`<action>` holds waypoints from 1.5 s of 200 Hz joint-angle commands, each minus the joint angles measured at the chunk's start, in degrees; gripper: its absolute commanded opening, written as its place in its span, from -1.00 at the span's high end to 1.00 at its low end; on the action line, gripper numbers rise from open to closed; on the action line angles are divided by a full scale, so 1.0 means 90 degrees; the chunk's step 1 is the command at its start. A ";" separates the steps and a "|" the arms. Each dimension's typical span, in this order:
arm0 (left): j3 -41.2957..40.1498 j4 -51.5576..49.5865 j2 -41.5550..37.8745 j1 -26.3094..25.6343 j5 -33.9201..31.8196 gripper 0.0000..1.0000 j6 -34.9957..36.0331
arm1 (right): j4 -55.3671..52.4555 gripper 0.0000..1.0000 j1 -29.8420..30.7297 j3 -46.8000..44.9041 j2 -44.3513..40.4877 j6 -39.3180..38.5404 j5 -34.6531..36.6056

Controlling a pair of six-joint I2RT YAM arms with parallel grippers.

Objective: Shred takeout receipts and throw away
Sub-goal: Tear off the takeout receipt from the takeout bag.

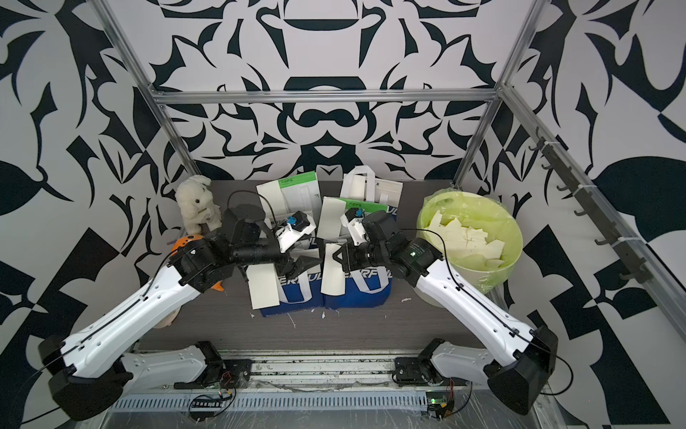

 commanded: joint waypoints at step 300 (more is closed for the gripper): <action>0.0329 0.1739 0.0588 0.0109 0.2728 -0.47 -0.1236 | -0.0752 1.00 0.0031 0.0633 -0.1566 -0.1252 -0.0169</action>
